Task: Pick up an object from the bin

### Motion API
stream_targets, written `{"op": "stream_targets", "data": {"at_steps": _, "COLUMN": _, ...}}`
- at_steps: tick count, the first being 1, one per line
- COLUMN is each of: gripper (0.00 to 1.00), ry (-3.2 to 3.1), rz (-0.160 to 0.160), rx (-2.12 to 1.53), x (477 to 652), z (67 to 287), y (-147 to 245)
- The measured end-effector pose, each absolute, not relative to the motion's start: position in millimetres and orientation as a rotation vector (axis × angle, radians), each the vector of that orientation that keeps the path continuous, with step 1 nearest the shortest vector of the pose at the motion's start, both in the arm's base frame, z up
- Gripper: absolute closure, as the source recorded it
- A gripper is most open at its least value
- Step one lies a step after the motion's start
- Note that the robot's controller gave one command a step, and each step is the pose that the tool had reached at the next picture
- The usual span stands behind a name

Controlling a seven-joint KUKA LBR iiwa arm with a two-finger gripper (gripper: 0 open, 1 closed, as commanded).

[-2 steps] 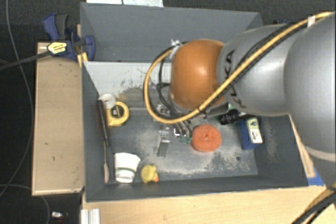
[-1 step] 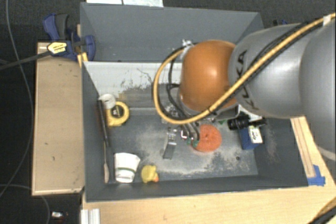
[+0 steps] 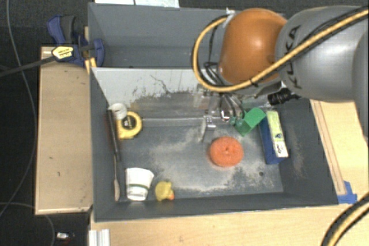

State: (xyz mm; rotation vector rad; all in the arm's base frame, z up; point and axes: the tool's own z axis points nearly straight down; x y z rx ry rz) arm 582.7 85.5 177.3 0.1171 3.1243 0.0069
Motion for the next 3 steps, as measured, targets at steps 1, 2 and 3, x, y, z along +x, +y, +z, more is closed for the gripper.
{"op": "stream_targets", "data": {"at_steps": 1, "gripper": 0.0, "ry": 3.122, "rz": 0.007, "rx": 0.26, "x": 587.7, "z": 176, "y": 76}}
{"op": "stream_targets", "data": {"at_steps": 2, "gripper": 0.0, "ry": 3.125, "rz": 0.005, "rx": 0.01, "x": 568.3, "z": 140, "y": 31}}
{"op": "stream_targets", "data": {"at_steps": 3, "gripper": 0.0, "ry": 3.124, "rz": 0.006, "rx": -0.103, "x": 554.5, "z": 102, "y": -10}}
